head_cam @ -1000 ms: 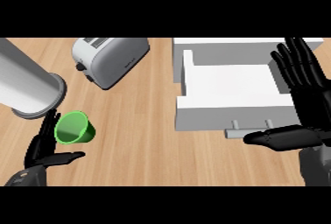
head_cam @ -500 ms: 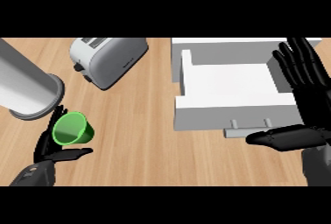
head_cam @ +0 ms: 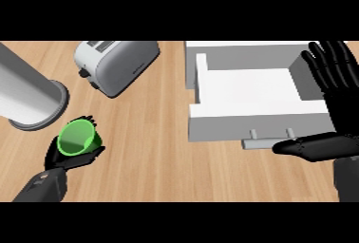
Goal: Pick up the cup, place it into the drawer and close the drawer
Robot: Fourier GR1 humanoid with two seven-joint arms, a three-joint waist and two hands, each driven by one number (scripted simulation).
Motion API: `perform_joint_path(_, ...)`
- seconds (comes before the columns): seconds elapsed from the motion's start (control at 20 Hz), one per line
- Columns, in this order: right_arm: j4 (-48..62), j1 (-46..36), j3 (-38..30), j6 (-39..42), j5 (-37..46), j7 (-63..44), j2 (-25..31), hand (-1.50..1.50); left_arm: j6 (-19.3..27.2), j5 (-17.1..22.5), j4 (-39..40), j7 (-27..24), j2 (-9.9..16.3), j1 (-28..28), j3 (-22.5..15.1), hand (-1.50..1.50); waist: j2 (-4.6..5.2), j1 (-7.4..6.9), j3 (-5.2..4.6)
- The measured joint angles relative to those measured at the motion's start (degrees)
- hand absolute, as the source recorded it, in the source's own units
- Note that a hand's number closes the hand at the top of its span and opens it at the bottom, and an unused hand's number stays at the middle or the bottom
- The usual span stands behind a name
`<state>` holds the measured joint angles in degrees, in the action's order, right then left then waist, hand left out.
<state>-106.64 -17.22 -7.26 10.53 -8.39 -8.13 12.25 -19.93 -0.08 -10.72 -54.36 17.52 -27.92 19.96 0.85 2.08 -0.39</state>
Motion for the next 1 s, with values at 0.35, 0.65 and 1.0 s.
perform_joint_path(0.35,0.6,-0.2,-0.6,0.7,-0.1,0.2,0.9,-1.5,10.8,-0.8,-3.5,-6.0,-1.9,0.3,0.7,1.5,0.0,-0.13,0.08)
perform_joint_path(0.65,1.4,-0.6,-0.5,0.0,0.3,0.4,0.2,-1.5,18.8,0.7,-4.5,-9.2,-6.7,-0.5,3.4,1.5,-0.16,-0.46,0.14)
perform_joint_path(1.0,1.4,1.6,-0.7,0.5,0.8,1.9,0.2,-1.5,14.6,2.0,-8.7,-8.6,-9.6,-3.9,2.4,1.5,-0.61,-1.07,0.27)
